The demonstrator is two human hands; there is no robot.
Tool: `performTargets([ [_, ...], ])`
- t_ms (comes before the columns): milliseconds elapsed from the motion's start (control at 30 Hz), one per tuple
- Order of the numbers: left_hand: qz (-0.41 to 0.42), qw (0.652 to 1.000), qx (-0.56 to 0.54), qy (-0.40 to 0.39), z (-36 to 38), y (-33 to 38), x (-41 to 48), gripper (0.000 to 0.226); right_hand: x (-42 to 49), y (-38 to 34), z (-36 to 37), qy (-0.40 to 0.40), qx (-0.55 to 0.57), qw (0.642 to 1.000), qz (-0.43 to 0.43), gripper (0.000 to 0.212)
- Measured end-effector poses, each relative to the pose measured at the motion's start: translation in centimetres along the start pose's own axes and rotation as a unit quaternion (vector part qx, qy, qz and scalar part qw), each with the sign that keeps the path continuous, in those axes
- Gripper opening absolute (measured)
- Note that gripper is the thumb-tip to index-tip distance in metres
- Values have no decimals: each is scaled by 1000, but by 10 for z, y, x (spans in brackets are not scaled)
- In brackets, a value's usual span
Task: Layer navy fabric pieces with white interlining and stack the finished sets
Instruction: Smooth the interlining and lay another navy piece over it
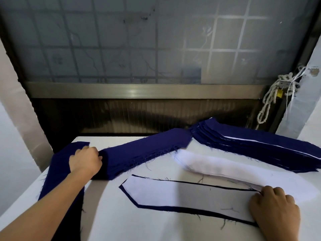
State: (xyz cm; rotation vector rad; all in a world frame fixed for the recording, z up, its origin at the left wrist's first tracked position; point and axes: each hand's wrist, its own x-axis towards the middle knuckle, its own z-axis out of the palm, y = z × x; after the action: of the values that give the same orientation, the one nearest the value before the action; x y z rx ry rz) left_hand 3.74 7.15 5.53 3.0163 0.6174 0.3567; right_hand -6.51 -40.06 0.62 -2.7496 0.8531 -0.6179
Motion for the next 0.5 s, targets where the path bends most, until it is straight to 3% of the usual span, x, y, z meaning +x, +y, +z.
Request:
performTargets([
  [267,57,992,104,44,7,13,-7,28,-1,1,-3,-1,-14,1000,-18,15],
  [433,134,981,-138,40,20,11,-23,11,-2,-1,-3,-12,-17,1000,-12,15],
  [500,146,969,-185,71,20,12,-30,7,-2,-2,-4,-11,-14,1000,-11,14],
])
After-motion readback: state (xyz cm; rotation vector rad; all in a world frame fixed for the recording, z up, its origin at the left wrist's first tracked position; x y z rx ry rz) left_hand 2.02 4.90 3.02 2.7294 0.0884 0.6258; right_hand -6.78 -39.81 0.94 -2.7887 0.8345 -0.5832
